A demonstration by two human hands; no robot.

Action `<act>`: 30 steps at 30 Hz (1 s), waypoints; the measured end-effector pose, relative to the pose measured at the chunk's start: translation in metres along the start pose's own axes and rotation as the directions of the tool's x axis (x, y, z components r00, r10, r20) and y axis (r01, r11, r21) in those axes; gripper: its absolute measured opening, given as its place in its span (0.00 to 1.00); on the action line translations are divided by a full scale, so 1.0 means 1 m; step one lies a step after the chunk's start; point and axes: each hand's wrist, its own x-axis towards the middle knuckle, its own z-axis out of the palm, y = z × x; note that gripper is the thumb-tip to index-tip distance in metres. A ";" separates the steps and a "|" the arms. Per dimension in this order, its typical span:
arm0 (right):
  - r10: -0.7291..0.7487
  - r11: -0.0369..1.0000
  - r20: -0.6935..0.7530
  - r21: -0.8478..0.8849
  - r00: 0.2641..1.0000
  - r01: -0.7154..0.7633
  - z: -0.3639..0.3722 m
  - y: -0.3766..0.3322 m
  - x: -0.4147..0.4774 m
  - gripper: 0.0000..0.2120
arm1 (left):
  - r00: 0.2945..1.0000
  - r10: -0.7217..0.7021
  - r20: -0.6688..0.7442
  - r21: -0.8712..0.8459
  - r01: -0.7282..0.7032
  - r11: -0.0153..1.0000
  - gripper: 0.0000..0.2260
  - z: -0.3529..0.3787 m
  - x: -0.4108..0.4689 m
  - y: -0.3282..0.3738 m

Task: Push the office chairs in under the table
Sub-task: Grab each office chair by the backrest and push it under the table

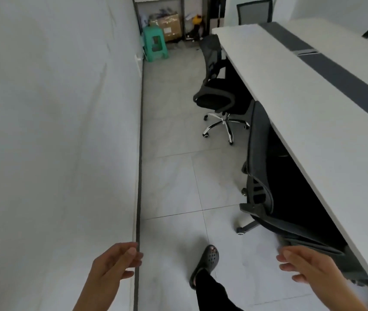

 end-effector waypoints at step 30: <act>0.176 0.839 -0.737 -0.234 0.653 -0.491 0.137 -0.199 0.362 0.29 | 0.697 0.136 0.704 0.210 -0.388 0.898 0.10 0.105 0.528 0.334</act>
